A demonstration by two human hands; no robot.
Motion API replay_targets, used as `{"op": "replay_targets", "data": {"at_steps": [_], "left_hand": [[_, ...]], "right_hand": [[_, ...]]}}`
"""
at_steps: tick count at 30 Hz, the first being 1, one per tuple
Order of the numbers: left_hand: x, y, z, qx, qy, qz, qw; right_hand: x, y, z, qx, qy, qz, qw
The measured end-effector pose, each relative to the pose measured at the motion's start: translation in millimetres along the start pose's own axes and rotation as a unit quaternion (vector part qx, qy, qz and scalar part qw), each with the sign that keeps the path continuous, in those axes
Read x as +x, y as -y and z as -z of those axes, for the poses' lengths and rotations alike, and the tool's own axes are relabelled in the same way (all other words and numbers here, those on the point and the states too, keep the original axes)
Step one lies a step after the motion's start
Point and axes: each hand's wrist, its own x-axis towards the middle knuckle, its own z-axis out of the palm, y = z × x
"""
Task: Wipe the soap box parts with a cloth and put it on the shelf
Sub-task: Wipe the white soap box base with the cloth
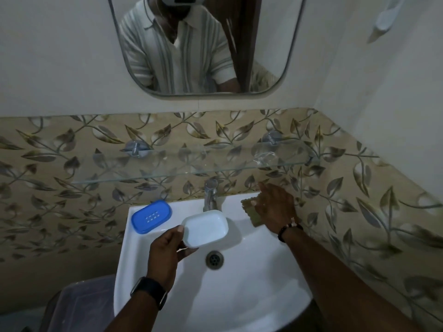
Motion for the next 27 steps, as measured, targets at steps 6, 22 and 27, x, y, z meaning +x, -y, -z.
{"op": "replay_targets", "data": {"at_steps": [6, 22, 27], "left_hand": [[1.7, 0.8, 2.6, 0.002, -0.023, 0.001, 1.000], [-3.1, 2.5, -32.3, 0.009, -0.062, -0.030, 0.998], [-11.2, 8.7, -44.3, 0.030, -0.031, -0.039, 0.998]], "right_hand": [[23.9, -21.8, -39.2, -0.042, 0.165, 0.006, 0.985], [-23.0, 28.1, 10.2, 0.373, -0.223, -0.094, 0.896], [-68.4, 100.4, 21.9, 0.306, -0.194, 0.175, 0.915]]}}
